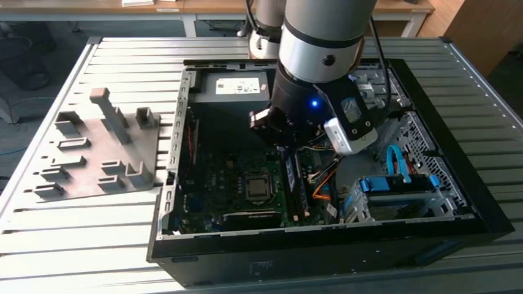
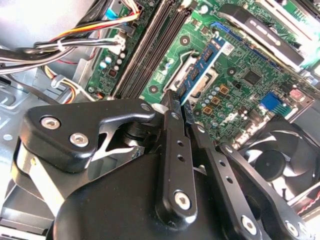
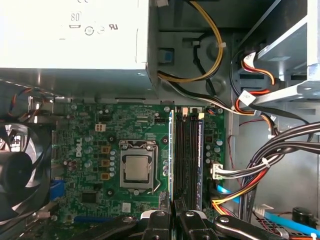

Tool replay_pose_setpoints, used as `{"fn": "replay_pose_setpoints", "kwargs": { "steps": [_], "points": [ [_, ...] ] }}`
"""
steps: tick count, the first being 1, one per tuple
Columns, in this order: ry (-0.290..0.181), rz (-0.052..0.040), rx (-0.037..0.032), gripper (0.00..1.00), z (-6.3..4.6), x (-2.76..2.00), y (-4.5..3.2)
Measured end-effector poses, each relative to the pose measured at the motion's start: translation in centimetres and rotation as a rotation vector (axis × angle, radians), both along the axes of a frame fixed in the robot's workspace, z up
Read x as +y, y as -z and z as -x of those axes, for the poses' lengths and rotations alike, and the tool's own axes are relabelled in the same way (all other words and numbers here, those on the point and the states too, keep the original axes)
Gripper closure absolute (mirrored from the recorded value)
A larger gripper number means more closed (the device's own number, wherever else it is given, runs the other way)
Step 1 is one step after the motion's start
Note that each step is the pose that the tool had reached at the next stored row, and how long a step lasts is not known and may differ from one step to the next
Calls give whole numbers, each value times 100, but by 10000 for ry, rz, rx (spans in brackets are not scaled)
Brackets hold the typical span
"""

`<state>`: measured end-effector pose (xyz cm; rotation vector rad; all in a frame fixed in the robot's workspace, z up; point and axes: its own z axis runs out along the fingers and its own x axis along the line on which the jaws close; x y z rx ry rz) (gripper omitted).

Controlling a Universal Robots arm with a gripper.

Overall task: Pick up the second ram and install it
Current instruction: 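Insert the second ram into the second slot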

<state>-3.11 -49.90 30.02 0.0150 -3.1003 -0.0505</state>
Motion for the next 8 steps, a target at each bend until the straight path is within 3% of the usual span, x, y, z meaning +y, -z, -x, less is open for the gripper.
{"fn": "replay_pose_setpoints", "kwargs": {
  "steps": [8],
  "points": [
    [7, 2, 0, 86, -2, 0, 108]
  ]
}}
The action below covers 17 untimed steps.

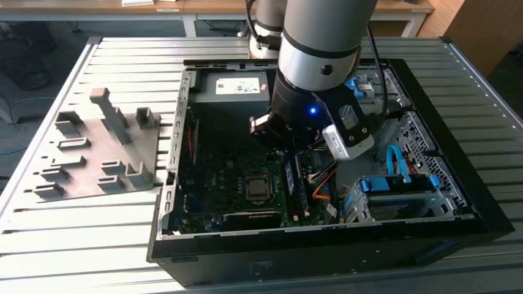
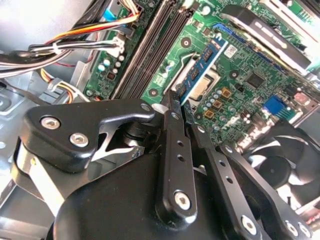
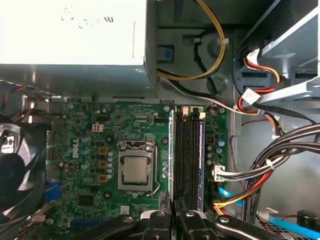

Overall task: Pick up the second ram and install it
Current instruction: 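Insert the second ram into the second slot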

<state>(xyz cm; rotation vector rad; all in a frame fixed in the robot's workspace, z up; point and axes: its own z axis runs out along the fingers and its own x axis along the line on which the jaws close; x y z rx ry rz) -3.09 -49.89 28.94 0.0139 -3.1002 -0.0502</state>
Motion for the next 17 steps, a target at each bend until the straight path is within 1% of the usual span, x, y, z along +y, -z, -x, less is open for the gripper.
{"fn": "replay_pose_setpoints", "kwargs": {
  "steps": [5, 11, 12, 17],
  "points": [
    [11, -2, 0, 86, -13, 0, 86],
    [12, -1, 2, 86, -81, 0, 192],
    [15, 5, 2, 86, -80, -3, 205],
    [23, 37, 1, 86, -80, -48, 248]
  ]
}}
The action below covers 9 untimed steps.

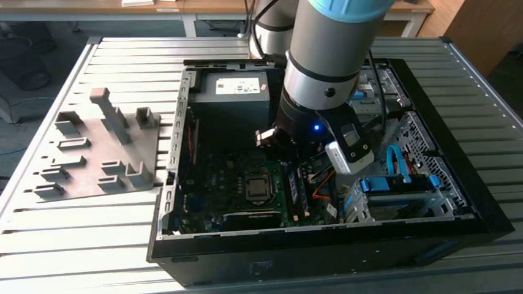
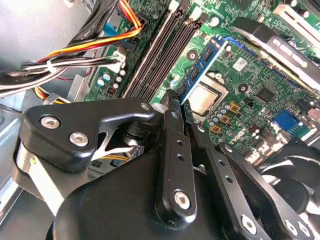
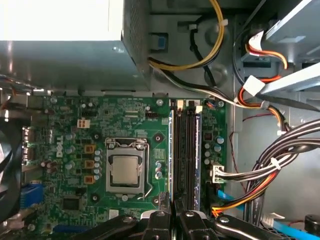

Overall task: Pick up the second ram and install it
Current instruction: 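Insert the second ram into the second slot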

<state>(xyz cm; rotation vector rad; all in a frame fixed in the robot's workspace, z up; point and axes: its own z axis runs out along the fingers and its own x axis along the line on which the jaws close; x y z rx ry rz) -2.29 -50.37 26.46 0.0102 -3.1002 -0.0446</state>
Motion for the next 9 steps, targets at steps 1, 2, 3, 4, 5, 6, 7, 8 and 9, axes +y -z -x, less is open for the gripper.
{"fn": "replay_pose_setpoints", "kwargs": {
  "steps": [1, 2, 3, 4, 5, 6, 7, 8, 9],
  "points": [
    [1, 5, 0, 86, 0, -2, 6],
    [0, 10, 0, 86, 0, -2, 9],
    [-1, 14, 1, 86, -1, -3, 13],
    [-1, 14, 0, 86, -1, -2, 18],
    [-1, 15, 1, 86, -1, -2, 24],
    [-1, 16, 1, 86, -1, -3, 30],
    [-1, 16, 1, 86, -1, -3, 36],
    [0, 17, 1, 86, -1, -3, 42],
    [-1, 16, 1, 86, -1, -3, 49]
  ]
}}
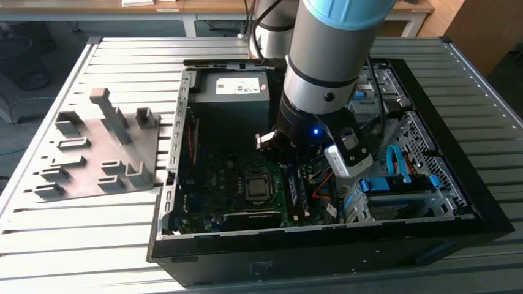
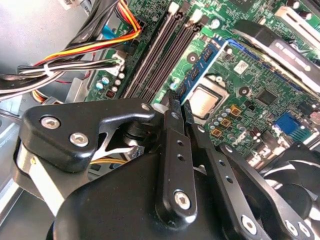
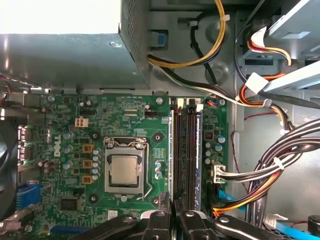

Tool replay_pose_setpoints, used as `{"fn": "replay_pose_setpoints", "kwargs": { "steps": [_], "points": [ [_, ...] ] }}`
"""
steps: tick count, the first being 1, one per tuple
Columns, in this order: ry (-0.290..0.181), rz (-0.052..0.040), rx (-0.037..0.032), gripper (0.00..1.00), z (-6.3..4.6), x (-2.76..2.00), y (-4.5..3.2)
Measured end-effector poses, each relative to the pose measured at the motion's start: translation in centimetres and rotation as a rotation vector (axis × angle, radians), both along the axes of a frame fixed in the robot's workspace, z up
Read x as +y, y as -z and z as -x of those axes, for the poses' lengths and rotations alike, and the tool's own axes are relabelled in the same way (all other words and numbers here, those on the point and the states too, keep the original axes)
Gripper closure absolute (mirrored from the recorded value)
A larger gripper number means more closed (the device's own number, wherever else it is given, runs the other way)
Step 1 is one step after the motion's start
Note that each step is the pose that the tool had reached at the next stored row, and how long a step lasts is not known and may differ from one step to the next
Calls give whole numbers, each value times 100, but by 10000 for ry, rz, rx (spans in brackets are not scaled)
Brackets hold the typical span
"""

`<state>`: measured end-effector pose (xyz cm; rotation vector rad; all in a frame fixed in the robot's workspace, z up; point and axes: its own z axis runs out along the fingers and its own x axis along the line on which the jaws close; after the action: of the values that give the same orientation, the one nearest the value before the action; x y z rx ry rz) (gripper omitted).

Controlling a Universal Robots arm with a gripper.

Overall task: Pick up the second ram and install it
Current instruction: 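Insert the second ram into the second slot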

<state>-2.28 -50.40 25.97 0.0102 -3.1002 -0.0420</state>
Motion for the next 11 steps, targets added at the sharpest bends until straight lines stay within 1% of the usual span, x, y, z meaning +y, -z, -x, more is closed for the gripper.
{"fn": "replay_pose_setpoints", "kwargs": {
  "steps": [11],
  "points": [
    [-1, 0, 0, 86, 0, 0, 62]
  ]
}}
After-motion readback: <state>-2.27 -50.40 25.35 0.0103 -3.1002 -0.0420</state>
